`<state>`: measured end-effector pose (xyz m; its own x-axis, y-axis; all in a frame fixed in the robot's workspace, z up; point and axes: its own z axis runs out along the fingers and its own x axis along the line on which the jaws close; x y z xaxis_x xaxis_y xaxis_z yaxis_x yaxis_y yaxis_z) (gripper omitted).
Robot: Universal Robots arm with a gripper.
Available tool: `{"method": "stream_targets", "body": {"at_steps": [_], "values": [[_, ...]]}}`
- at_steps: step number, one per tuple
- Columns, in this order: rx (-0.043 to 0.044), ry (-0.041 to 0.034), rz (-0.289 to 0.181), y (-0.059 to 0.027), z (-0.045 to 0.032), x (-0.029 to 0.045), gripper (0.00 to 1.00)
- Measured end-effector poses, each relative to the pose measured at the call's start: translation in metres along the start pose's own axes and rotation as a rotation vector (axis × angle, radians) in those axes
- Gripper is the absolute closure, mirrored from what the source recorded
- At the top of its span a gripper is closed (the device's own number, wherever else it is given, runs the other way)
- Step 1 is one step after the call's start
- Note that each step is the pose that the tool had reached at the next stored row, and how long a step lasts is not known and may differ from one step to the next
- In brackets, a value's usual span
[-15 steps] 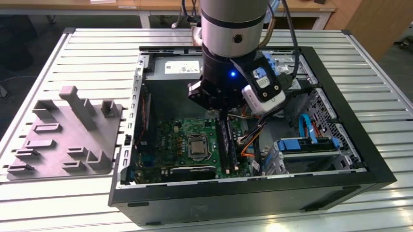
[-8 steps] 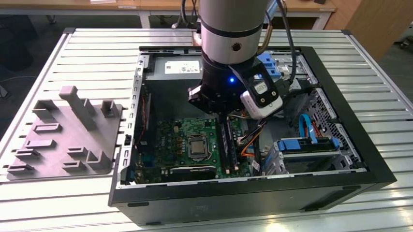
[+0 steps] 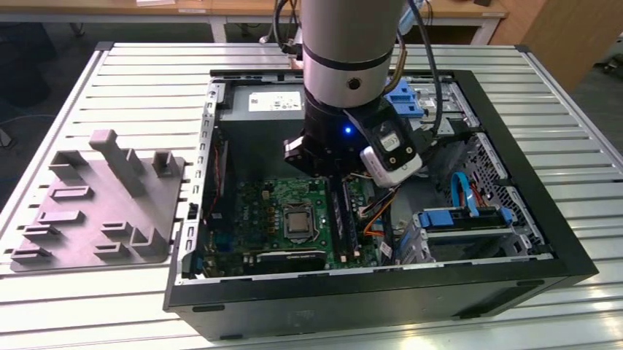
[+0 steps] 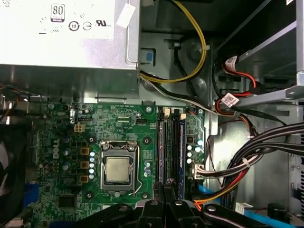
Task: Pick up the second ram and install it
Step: 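Insert the second ram into the second slot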
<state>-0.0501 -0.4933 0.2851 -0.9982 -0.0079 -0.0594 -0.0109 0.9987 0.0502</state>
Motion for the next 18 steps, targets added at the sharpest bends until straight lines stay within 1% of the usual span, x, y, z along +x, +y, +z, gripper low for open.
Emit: {"method": "stream_targets", "body": {"at_steps": [11, 14, 18], "values": [[0.0001, -0.0001, 0.002, -0.0015, 0.0183, 0.0009, 0.88], [0.0001, -0.0001, 0.002, -0.0017, 0.021, 0.0007, 0.88], [0.0003, 0.0, 0.002, -0.0019, 0.0239, -0.0023, 0.88]]}}
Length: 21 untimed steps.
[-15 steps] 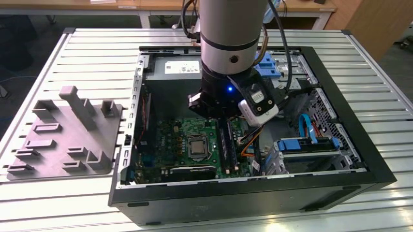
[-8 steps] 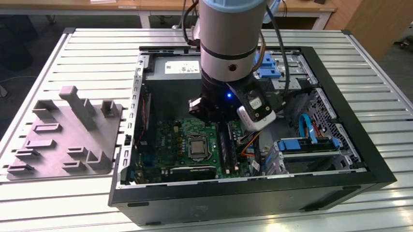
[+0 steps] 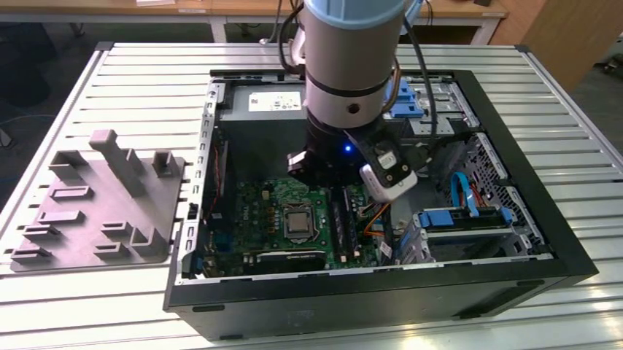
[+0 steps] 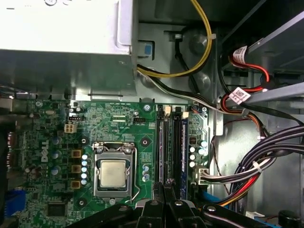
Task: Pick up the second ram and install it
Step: 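Insert the second ram into the second slot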
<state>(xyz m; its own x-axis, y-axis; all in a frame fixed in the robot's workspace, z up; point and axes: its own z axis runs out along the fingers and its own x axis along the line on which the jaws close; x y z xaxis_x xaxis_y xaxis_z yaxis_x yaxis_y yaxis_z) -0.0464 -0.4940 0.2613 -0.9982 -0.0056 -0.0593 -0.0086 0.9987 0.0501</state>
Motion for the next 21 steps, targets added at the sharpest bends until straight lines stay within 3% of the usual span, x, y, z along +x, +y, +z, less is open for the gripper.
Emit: {"method": "stream_targets", "body": {"at_steps": [7, 21], "values": [[-0.0002, -0.0001, 0.0, -0.0009, 0.0091, -0.0033, 0.88], [0.0002, -0.0001, 0.0, -0.0012, 0.0148, -0.0076, 0.88]]}}
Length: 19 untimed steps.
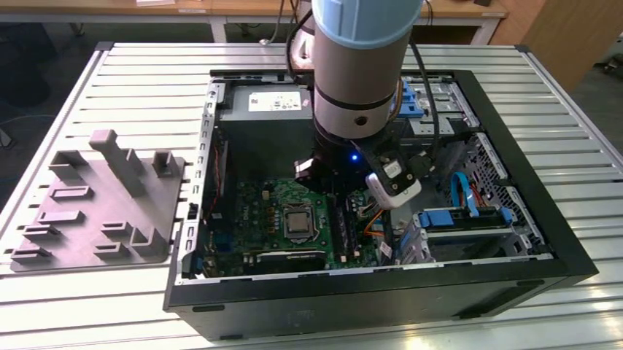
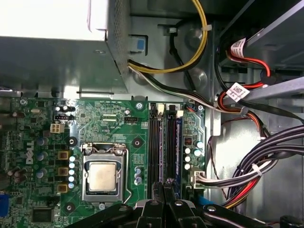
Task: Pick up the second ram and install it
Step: 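Insert the second ram into the second slot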
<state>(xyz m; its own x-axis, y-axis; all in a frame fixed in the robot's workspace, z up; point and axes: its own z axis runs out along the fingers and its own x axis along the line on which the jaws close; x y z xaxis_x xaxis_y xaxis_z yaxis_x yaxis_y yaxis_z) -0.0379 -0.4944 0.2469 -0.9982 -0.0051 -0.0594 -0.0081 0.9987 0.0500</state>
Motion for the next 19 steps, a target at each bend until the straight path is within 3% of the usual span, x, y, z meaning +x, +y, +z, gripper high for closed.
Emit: {"method": "stream_targets", "body": {"at_steps": [2, 6, 19], "values": [[-0.0006, 0.0, 0.0, 0.0005, 0.0011, -0.0001, 0.88], [-0.0033, -0.0001, 0.0, 0.0027, 0.0103, 0.0004, 0.88], [-0.0035, 0.0, 0.0, 0.0026, 0.015, 0.0006, 0.88]]}}
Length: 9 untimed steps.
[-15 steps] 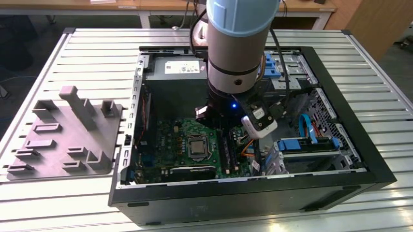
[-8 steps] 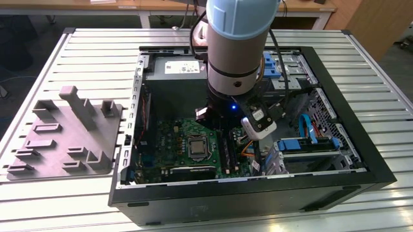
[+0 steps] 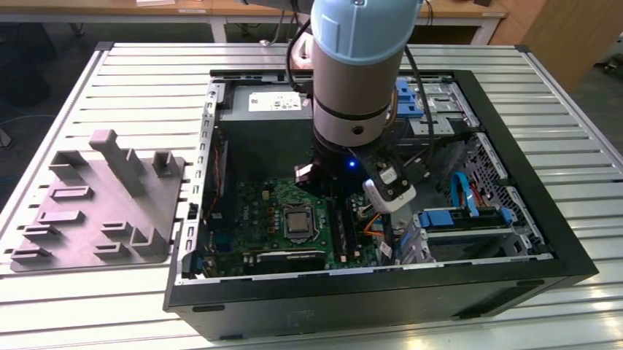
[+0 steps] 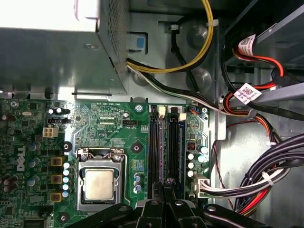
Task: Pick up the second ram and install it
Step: 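Insert the second ram into the second slot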
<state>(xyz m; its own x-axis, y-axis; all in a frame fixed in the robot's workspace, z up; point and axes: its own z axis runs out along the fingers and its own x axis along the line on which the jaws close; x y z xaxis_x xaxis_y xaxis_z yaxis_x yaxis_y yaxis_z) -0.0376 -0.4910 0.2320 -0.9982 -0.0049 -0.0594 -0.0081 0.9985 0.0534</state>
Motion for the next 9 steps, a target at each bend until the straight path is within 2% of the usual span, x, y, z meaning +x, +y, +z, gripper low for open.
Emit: {"method": "stream_targets", "body": {"at_steps": [9], "values": [[0.0002, 0.0, 0.0, 0.0012, 0.004, 0.0003, 0.88]]}}
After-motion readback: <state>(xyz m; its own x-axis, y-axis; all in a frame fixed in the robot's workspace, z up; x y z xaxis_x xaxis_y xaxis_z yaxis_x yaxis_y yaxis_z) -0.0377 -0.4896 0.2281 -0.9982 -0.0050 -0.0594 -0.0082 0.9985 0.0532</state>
